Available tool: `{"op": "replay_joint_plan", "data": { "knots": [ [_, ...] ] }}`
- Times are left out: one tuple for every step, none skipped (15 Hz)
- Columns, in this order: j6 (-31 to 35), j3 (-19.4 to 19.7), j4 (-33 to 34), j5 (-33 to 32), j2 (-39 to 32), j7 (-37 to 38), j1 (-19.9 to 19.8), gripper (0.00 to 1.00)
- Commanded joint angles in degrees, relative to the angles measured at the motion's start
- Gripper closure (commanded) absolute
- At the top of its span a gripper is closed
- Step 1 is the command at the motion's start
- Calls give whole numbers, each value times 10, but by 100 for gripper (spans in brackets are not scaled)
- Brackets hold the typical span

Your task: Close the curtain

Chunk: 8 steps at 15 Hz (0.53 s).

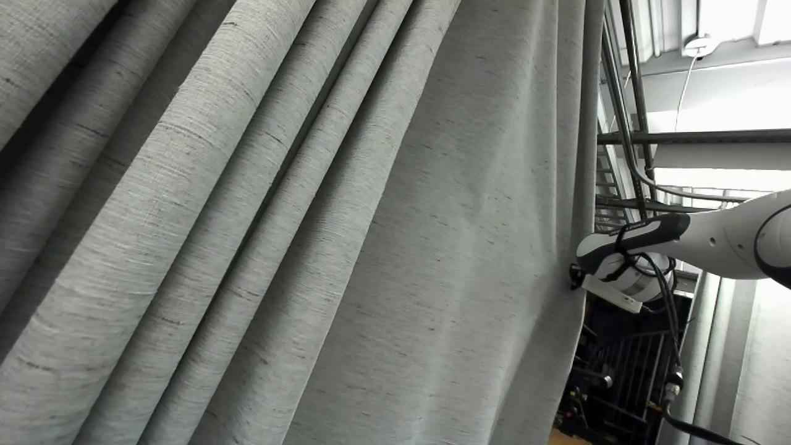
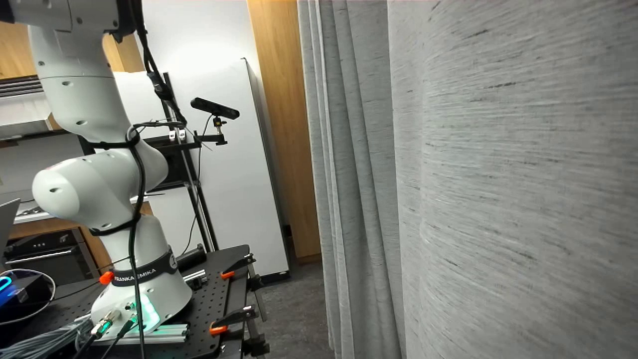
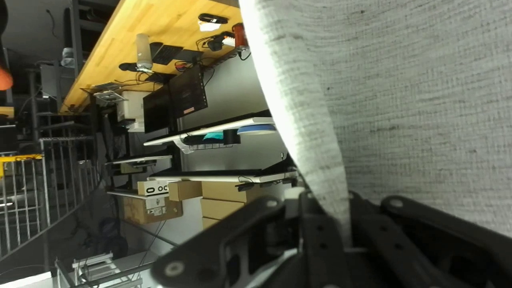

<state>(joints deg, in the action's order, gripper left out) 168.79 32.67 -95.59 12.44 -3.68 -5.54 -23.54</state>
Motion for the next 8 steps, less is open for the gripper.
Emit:
{"op": "replay_joint_plan", "data": {
  "knots": [
    [-22, 27, -32, 3, -20, -14, -30, 100],
    [-24, 29, -28, 8, -23, -20, -33, 100],
    [-25, 30, -26, 13, -25, -26, -35, 100],
    [-28, 29, -23, 19, -27, -33, -36, 100],
    [-31, 27, -20, 26, -30, -41, -36, 100],
    [-34, 23, -18, 36, -33, -50, -35, 100],
    [-36, 19, -16, 44, -35, -57, -34, 100],
    [-39, 11, -14, 61, -37, -70, -33, 100]
  ]
}}
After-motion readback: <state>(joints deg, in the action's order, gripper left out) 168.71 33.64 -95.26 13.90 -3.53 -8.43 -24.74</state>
